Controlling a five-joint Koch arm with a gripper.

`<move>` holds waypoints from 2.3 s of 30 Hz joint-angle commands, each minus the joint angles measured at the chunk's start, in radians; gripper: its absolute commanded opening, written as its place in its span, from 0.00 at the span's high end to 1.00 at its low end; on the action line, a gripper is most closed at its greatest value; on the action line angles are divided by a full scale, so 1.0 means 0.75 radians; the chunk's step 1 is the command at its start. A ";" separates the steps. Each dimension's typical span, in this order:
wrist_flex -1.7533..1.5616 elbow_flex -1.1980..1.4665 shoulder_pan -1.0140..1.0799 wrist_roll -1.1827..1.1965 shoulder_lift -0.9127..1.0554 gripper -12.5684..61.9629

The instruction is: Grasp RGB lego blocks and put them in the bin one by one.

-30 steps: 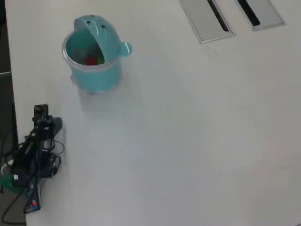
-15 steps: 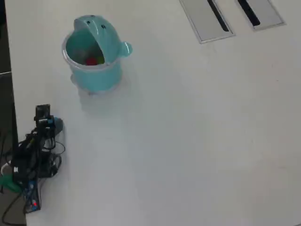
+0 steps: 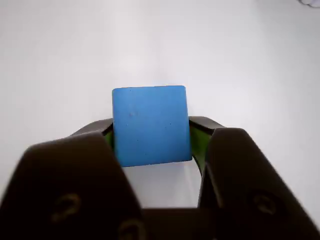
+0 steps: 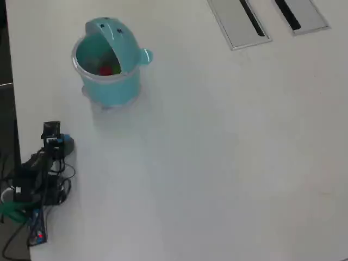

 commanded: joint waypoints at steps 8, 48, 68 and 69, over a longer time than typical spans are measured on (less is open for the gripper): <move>-0.098 -0.127 -0.031 0.031 0.112 0.70; -0.135 -2.295 0.164 0.135 -0.961 0.70; -0.137 -2.278 0.448 0.037 -1.027 0.49; -0.137 -2.268 0.450 0.025 -1.019 0.47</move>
